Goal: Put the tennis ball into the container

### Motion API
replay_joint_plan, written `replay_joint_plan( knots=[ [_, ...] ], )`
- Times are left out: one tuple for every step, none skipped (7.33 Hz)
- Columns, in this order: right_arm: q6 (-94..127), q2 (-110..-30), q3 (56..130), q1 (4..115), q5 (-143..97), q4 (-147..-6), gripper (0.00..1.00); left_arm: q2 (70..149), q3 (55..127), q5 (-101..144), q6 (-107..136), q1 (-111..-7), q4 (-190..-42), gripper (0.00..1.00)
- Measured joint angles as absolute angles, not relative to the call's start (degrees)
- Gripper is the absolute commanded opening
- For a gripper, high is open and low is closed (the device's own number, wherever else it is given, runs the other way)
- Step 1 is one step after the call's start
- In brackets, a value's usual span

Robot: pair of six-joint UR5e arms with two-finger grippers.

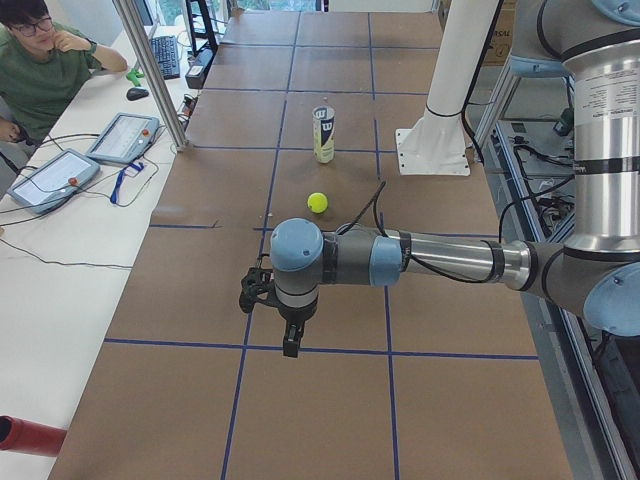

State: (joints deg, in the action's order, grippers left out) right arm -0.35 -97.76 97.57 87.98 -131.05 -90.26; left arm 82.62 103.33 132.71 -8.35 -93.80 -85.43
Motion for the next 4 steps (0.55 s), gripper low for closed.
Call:
replay_joint_plan(
  knots=[
    [-0.4,-97.8,97.6,88.0,-131.0,-90.3,1.0,82.6,103.5,132.7,-8.7,-93.8,-85.5,1.0],
    [-0.4,-97.8,97.6,88.0,-131.0,-90.3,1.0,82.7,103.8,132.7,-9.5,-93.8,-85.5,1.0],
    [-0.4,-97.8,97.6,88.0,-131.0,-90.3,1.0,82.9,104.0,132.7,-10.0,-93.8,-85.5,1.0],
    [-0.4,-97.8,97.6,88.0,-131.0,-90.3,1.0,83.6,104.2,132.4,-10.1,-93.8,-85.6,1.0]
  ],
)
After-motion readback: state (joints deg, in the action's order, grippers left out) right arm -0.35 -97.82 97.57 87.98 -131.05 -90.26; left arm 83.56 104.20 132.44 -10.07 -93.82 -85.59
